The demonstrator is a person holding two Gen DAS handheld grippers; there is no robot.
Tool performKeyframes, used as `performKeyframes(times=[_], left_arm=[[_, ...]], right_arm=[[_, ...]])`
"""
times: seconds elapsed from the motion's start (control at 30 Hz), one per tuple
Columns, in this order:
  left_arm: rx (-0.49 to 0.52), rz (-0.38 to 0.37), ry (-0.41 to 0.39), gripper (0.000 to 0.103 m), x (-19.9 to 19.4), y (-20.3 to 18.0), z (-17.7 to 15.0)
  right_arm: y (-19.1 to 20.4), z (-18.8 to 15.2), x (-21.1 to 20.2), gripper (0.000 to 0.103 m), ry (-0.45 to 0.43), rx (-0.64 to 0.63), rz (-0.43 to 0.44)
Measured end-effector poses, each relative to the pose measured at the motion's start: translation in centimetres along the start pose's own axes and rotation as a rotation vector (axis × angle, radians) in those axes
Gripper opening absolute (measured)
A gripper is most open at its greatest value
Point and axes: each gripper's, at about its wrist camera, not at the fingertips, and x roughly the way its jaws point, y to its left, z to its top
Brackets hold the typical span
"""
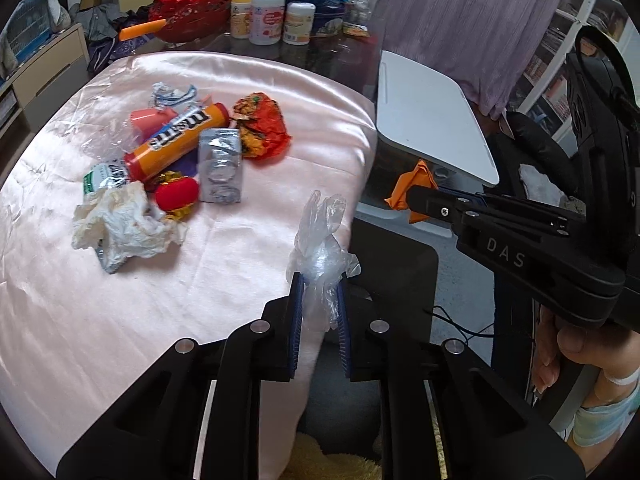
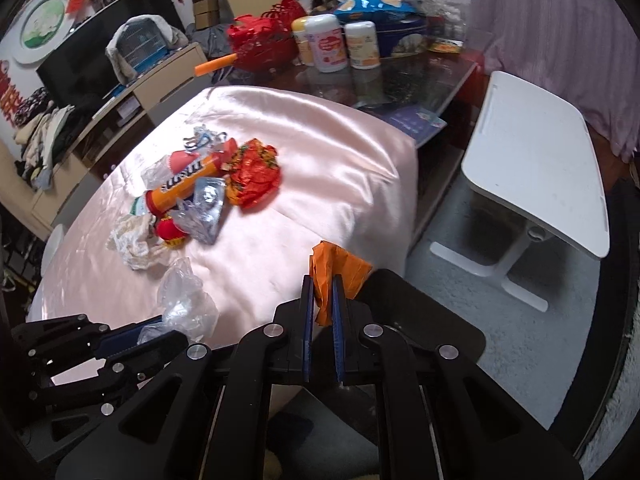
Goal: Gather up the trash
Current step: 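Carry both items over the black bin and open both grippers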
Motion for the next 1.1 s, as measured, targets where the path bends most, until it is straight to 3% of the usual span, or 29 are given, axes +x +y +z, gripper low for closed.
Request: performKeyframes(times=[0.37, 0.63, 0.77, 0.83, 0.9, 1.03, 1.1], left_arm=[[0.067, -0.072, 0.115, 0.014, 6.2, -5.1, 0.1], [0.043, -0.069, 0.193, 0.017, 9.8, -5.8, 0.0], [0.027, -0.062, 0.201, 0.026, 9.9, -5.7, 0.2], [0.025, -0.056, 0.196, 0.031, 9.6, -5.7, 0.2], [0.025, -0.055, 0.187, 0.035, 9.0, -5.7, 0.2], [0.019, -0.053, 0.152, 0.04, 6.8, -5.1, 0.2], [0.012, -0.051, 0.126, 0.043, 5.4, -4.8, 0.3]], right_arm=[[-7.1, -3.6, 1.4, 0.01, 0.105, 0.116, -0.086], [-8.3, -4.0, 2.8, 0.013, 0.144, 0.151, -0.076], [-8.1, -4.0, 3.3, 0.014, 0.165, 0.153, -0.072], [-8.0, -4.0, 3.2, 0.02, 0.166, 0.16, -0.074], [-8.0, -3.9, 2.9, 0.033, 0.157, 0.166, -0.073], [-7.9, -3.5, 1.6, 0.036, 0.128, 0.171, -0.085], [-7.8, -3.2, 0.8, 0.045, 0.108, 0.17, -0.091]])
